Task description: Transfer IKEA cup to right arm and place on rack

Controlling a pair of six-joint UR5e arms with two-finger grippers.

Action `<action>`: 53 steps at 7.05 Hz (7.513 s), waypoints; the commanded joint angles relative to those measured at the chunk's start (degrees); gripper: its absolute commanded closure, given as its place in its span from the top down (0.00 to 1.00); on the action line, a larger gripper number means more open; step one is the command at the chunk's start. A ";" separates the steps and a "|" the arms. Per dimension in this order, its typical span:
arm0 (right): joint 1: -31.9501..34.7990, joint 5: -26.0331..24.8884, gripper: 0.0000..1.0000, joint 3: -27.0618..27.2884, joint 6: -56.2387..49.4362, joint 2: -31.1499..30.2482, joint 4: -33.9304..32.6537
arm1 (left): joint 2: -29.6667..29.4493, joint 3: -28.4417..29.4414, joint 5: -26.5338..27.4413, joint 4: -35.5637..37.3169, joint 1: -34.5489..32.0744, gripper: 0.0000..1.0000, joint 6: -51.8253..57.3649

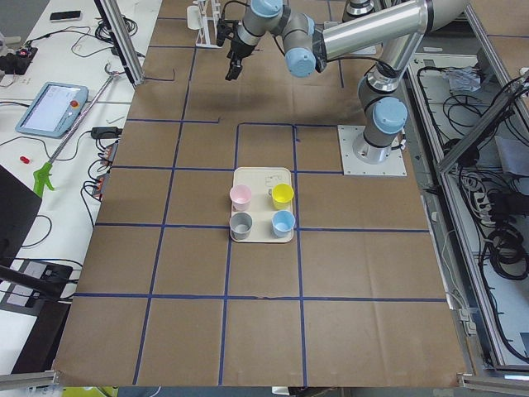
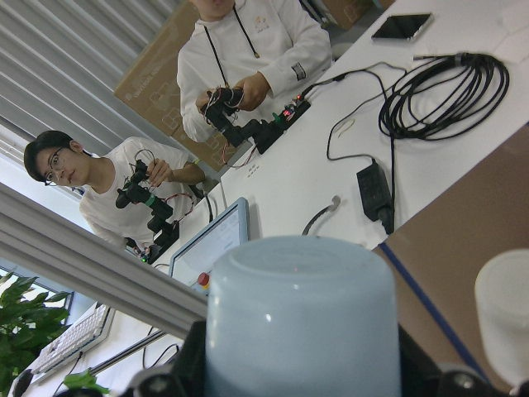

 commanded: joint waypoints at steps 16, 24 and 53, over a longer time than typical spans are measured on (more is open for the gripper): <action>-13.30 -0.37 1.00 -6.91 -39.26 20.44 -17.34 | 1.78 11.76 8.02 -29.78 -3.26 1.00 -2.07; -12.51 -0.10 1.00 -7.43 -39.17 3.78 0.37 | 2.40 11.75 8.02 -29.43 -1.59 1.00 0.83; 4.99 -10.83 1.00 -20.53 -38.21 -17.79 101.40 | 1.26 11.84 8.02 -29.34 -1.59 1.00 0.04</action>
